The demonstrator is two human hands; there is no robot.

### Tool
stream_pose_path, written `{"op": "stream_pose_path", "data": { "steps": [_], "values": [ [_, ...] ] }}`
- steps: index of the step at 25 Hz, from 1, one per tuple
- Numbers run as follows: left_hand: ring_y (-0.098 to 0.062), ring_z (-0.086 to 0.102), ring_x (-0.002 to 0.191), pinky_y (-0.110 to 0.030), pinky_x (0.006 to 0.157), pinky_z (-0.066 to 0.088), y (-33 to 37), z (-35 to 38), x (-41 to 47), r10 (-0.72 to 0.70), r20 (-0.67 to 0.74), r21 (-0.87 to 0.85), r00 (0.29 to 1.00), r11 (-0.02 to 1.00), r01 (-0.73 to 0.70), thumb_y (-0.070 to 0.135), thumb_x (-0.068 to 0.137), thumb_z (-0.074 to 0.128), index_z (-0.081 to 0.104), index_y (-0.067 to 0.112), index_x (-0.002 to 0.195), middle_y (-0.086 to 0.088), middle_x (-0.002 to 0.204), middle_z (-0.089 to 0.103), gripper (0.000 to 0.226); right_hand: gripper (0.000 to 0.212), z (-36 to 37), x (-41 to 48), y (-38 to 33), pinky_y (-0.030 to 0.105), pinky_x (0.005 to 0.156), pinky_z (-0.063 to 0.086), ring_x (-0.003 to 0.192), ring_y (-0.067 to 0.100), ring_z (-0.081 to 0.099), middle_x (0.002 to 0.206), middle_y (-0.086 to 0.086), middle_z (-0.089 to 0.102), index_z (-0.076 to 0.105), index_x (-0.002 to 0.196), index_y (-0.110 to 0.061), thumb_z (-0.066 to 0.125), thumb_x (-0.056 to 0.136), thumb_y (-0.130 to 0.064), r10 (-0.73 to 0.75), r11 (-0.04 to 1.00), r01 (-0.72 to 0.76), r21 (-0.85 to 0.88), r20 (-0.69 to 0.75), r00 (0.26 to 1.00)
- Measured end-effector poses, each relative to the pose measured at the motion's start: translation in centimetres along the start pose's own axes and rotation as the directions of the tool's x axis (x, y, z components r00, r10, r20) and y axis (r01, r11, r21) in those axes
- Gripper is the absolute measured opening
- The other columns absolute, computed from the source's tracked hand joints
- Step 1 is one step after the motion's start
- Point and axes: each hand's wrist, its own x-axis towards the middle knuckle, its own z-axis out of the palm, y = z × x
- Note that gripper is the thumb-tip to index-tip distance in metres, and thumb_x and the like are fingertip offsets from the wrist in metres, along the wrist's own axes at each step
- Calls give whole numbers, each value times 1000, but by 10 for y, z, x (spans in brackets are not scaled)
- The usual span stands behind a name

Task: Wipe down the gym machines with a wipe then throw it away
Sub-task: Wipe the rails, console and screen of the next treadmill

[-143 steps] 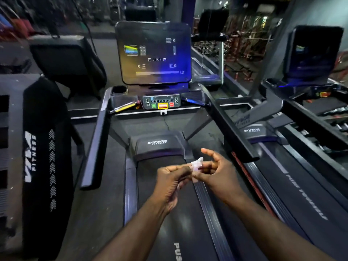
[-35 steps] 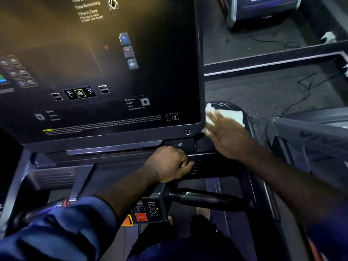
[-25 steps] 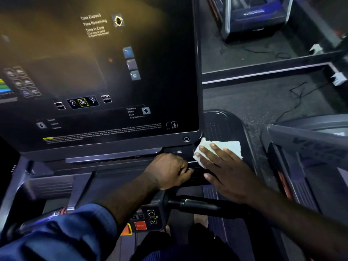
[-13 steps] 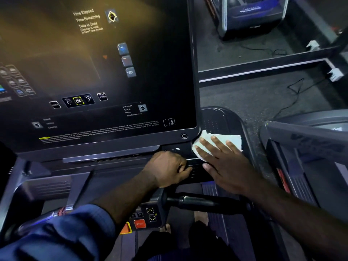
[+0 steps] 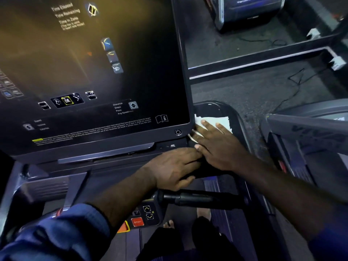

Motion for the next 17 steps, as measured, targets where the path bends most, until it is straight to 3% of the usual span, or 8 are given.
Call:
{"op": "stream_pose_path", "data": {
  "steps": [2, 5, 8, 10, 13, 17],
  "values": [
    [-31, 40, 149, -45, 128, 27, -4, -1, 4, 20, 86, -26, 996, 999, -18, 24, 97, 67, 62, 4, 141, -15, 160, 45, 49, 60, -5, 23, 26, 55, 124, 26, 159, 20, 19, 172, -8, 21, 23, 163, -37, 17, 105, -53, 55, 998, -54, 35, -20, 998],
    [-24, 21, 160, -43, 132, 14, -4, -3, 10, 1, 216, 15, 976, 1000, -4, 30, 93, 66, 47, 11, 156, -4, 173, 23, 68, 70, -17, 66, 66, 51, 127, 20, 160, 22, 15, 173, 2, 18, 17, 166, -27, 16, 104, -60, 257, 957, -256, 135, 10, 966],
    [-19, -3, 163, -42, 132, 3, -4, -3, 12, -2, 303, 97, 953, 995, -29, 43, 91, 63, 32, 17, 164, 0, 177, 3, 83, 84, -12, 18, 69, 43, 130, 7, 161, 19, 0, 175, -2, 1, 4, 167, -23, 14, 101, -74, 361, 906, -355, 228, 17, 932],
    [-17, -8, 163, -41, 132, 0, -3, -2, 13, -23, 333, 123, 943, 992, -19, 50, 90, 61, 26, 19, 166, 1, 177, -3, 90, 91, -2, -44, 45, 39, 129, -1, 160, 17, -14, 174, -6, -11, -4, 167, -24, 9, 96, -80, 354, 915, -346, 207, -5, 935],
    [-15, -8, 163, -42, 132, 4, -2, -4, 11, -25, 329, 82, 944, 997, -2, 52, 88, 62, 23, 21, 166, 4, 177, -3, 93, 96, 12, -100, -1, 43, 130, 9, 162, 21, -4, 175, 2, -1, 5, 167, -16, 13, 97, -81, 341, 934, -335, 126, -28, 940],
    [-13, -5, 162, -43, 132, 8, -7, 2, 9, -15, 307, 51, 951, 999, -1, 54, 88, 58, 29, 24, 165, 6, 177, 0, 88, 106, 10, -54, 16, 46, 131, 9, 161, 19, -8, 175, -1, -5, 2, 168, -18, 8, 89, -90, 432, 877, -415, 242, -18, 902]
  ]
}}
